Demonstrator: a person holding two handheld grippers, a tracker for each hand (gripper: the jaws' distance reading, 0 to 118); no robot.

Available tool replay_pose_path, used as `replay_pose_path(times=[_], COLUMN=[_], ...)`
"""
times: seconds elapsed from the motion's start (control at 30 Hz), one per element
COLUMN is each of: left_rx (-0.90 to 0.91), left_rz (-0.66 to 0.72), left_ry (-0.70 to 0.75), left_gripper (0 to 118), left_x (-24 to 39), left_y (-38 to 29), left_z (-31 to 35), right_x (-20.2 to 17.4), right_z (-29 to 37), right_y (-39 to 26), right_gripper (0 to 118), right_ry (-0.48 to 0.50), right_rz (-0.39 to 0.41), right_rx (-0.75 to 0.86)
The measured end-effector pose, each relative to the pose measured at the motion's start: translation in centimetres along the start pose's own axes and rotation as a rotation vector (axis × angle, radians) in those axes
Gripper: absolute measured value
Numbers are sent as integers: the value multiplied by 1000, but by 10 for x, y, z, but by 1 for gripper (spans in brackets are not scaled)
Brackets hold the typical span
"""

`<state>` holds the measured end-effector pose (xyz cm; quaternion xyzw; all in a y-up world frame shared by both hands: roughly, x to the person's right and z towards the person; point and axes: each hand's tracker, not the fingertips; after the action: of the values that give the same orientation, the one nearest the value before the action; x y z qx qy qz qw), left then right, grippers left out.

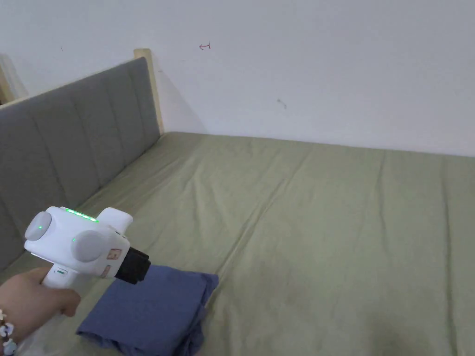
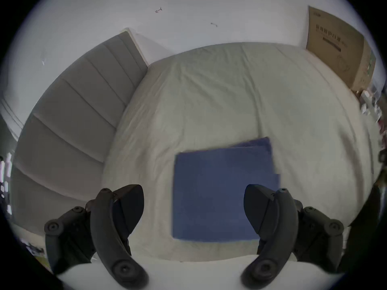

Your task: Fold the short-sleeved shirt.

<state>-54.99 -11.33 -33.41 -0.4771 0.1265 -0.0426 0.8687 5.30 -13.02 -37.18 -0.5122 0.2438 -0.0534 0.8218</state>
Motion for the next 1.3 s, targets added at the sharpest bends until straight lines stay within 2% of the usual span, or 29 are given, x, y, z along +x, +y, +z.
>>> replay_pose_path(times=[0.03, 0.07, 0.1, 0.13, 0.17, 0.2, 0.23, 0.27, 0.33, 0.4, 0.53, 0.63, 0.67, 0.73, 0.8, 0.87, 0.97, 1.03, 1.1, 1.13, 1.17, 1.2, 1.23, 1.27, 1.3], left_rx=[-18, -38, -65, -79, -69, -55, -29, 12, 76, 134, 339, 539, 612, 756, 874, 906, 912, 917, 925, 927, 928, 925, 922, 916, 913], left_rz=[37, 75, 104, 122, 116, 95, 41, -8, -39, -3, 66, 82, 79, 105, 111, 105, 124, 136, 141, 144, 148, 153, 155, 160, 165], left_ry=[-57, -149, -241, -307, -342, -362, -364, -346, -404, -476, -497, -391, -340, -280, -224, -174, -186, -176, -174, -173, -174, -175, -177, -177, -178], left_gripper=[101, 90, 72, 72, 63, 44, 17, 3, 2, 2, 2, 2, 2, 2, 2, 2, 3, 6, 25, 25, 31, 45, 71, 106, 118], left_x=[5, 11, 17, 26, 47, 63, 80, 96, 130, 156, 197, 216, 224, 226, 238, 248, 258, 263, 265, 265, 265, 265, 267, 267, 267], left_y=[0, -3, -5, -7, -9, -11, -12, -12, -7, 2, 27, 40, 42, 42, 39, 38, 31, 25, 18, 16, 15, 15, 14, 14, 13], left_z=[10, 18, 26, 32, 47, 56, 65, 77, 100, 122, 162, 184, 192, 197, 202, 200, 196, 195, 194, 194, 194, 193, 193, 192, 192], right_x=[-2, -4, -7, -9, -12, -18, -22, -26, -30, -34, -39, -43, -44, -58, -62, -60, -60, -59, -61, -60, -61, -61, -61, -62, -63], right_z=[1, 1, 3, 4, 6, 10, 14, 17, 23, 32, 58, 79, 85, 97, 105, 106, 112, 113, 114, 113, 111, 110, 108, 108, 107], right_y=[2, 4, 6, 8, 10, 12, 15, 18, 24, 31, 46, 57, 58, 56, 51, 44, 36, 33, 30, 31, 31, 30, 28, 27, 26], right_gripper=[0, 0, 0, 0, 0, 0, 0, 0, 0, 0, 0, 0, 0, 0, 0, 0, 0, 1, 30, 30, 34, 41, 50, 59, 68], right_ry=[1, 5, 6, 7, 10, 14, 16, 15, -19, -66, -39, 9, -16, -126, -151, -183, -234, -227, -224, -232, -248, -257, -272, -290, -291], right_rz=[6, 18, 27, 36, 47, 60, 72, 83, 96, 85, 79, 137, 163, 202, 216, 219, 202, 176, 170, 170, 176, 178, 177, 175, 180], right_rx=[5, 10, 15, 19, 24, 30, 38, 43, 57, 87, 228, 427, 515, 635, 763, 880, 974, 995, 996, 994, 987, 983, 980, 982, 986])
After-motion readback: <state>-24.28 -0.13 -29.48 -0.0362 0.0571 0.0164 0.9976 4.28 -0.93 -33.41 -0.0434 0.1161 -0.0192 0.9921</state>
